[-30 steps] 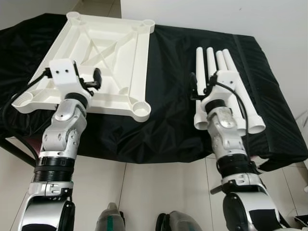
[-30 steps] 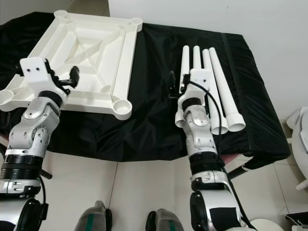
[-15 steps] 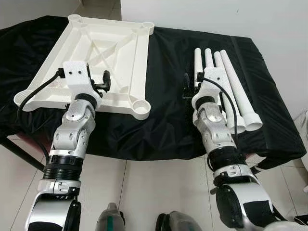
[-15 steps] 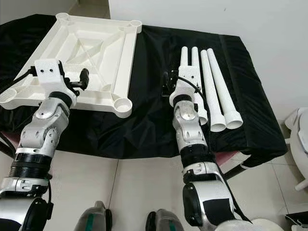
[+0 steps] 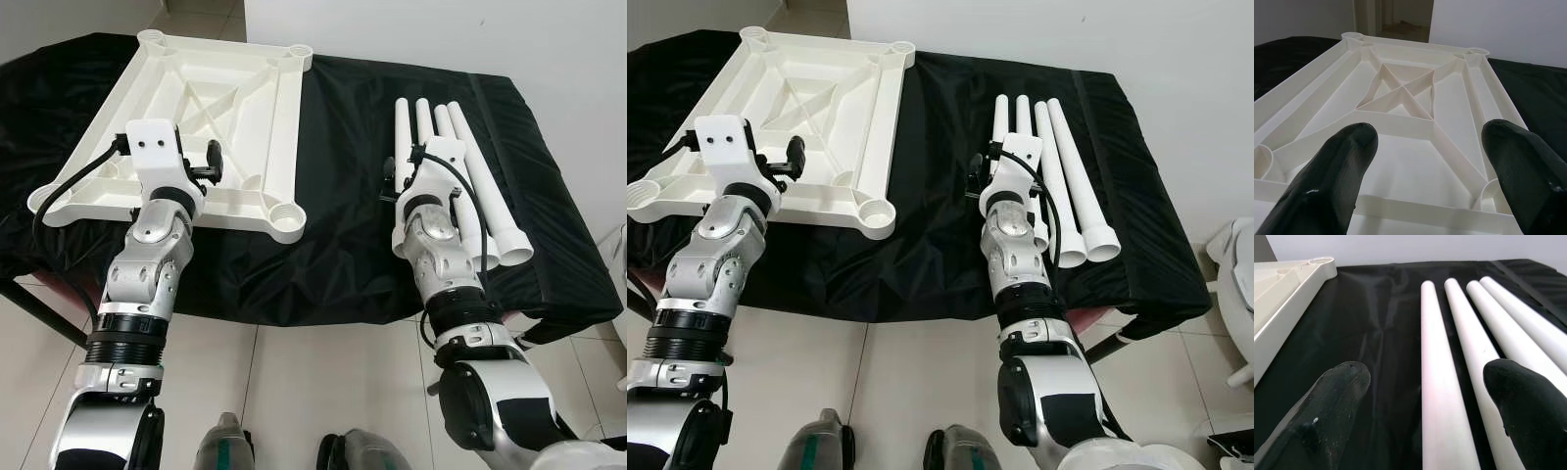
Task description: Building children table
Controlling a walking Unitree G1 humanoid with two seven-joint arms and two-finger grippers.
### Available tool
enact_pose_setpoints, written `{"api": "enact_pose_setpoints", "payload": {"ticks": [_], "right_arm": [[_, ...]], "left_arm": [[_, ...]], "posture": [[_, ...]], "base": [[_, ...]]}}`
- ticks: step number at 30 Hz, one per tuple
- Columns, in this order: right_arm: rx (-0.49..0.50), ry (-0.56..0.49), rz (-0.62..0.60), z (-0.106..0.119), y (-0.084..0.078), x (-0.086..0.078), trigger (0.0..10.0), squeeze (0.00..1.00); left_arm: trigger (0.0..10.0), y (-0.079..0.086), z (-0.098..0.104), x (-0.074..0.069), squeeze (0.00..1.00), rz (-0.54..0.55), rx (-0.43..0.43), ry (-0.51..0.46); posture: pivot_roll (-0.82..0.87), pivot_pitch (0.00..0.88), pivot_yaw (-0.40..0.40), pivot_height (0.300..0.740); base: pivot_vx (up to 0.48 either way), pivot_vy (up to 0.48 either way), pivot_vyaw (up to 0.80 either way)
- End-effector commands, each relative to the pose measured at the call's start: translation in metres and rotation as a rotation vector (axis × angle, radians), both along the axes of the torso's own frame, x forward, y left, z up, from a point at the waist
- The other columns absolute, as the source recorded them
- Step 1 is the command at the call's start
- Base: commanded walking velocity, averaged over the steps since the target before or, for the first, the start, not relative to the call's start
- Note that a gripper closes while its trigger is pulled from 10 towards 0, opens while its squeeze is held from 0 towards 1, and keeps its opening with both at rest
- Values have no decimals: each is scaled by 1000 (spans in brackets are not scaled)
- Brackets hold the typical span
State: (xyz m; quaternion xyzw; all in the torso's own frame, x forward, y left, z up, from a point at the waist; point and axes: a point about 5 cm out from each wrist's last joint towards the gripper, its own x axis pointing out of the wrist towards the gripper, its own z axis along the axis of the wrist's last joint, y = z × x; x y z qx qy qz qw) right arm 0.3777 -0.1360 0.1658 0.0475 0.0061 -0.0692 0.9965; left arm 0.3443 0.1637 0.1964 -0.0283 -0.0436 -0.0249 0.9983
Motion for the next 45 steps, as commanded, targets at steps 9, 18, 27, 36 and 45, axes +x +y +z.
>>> {"api": "enact_pose_setpoints", "payload": {"ticks": [9,18,27,36,45], "right_arm": [[84,166,-31,-4,6,5,10000,0],[118,248,-47,-10,5,4,10000,0],[122,345,-45,-22,2,-1,10000,0],[240,537,-39,-45,2,-8,10000,0],[345,644,45,-51,12,-11,10000,0]], "left_arm": [[10000,-4,2,1,0,-32,26,10],[10000,-6,2,0,0,-43,27,5],[10000,-7,0,-1,0,-48,15,14],[10000,-8,1,-1,0,-50,19,17],[10000,-7,3,0,0,-46,19,15]], "posture": [[47,0,-43,740],[44,0,-47,740],[35,0,-47,740],[26,0,-38,740],[24,0,-35,740]], "base": [[0,0,0],[0,0,0],[0,0,0],[0,0,0],[0,0,0]]}}
